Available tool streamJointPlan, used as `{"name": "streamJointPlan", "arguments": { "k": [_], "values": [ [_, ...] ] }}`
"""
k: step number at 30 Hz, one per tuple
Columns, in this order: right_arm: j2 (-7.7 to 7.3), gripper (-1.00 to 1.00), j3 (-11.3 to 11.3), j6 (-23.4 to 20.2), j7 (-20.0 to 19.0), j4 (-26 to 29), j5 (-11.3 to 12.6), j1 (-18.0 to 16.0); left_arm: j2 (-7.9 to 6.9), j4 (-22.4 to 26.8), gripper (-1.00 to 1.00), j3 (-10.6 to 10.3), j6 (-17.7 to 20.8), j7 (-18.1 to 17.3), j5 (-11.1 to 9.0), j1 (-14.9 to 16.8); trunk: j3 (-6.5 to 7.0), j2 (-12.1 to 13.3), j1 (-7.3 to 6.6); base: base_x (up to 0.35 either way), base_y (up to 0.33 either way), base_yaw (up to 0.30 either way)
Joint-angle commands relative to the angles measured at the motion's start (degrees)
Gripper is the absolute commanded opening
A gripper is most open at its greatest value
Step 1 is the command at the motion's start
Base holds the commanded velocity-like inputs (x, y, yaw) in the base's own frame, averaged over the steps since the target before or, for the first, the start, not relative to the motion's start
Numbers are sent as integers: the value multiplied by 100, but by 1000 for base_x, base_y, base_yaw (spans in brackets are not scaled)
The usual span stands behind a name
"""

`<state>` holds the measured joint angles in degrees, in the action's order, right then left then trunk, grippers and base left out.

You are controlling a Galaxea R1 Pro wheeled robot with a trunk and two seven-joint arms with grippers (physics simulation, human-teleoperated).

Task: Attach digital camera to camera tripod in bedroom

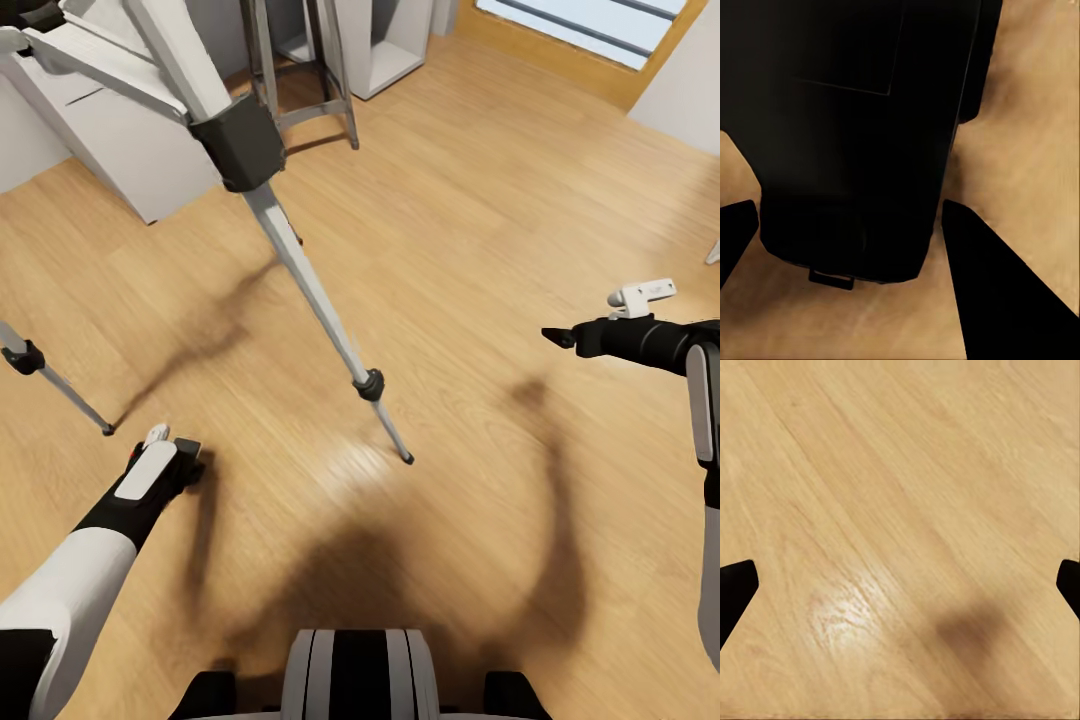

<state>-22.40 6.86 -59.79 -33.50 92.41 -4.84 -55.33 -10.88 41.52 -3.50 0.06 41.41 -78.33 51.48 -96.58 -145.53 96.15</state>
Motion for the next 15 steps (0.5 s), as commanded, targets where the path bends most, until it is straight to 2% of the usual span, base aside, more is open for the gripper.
{"name": "streamJointPlan", "arguments": {
  "k": [1,5,6,10,11,15],
  "values": [
    [-2,100,6,-21,-52,5,-49,-4,-1,66,-100,-69,12,74,52,-37,-3,-1,-4,-278,98,0],
    [-39,100,56,-21,-52,5,-46,-1,61,645,-100,-264,12,441,344,-285,-3,-1,-4,-242,75,0],
    [-39,100,56,-21,-52,5,-46,-1,61,645,-100,-264,12,441,344,-285,-3,-1,-4,-185,54,0],
    [-73,100,195,-21,-52,5,-44,23,142,1597,-100,-380,18,912,533,-722,-2,-1,-4,-109,32,0],
    [-73,100,195,-21,-52,5,-44,23,142,1597,-100,-380,18,912,533,-722,-2,-1,-4,-76,22,0],
    [-78,100,374,-21,-56,5,-44,194,159,2743,-100,-424,49,1299,609,-1232,79,3,-11,-45,13,0]
  ]
}}
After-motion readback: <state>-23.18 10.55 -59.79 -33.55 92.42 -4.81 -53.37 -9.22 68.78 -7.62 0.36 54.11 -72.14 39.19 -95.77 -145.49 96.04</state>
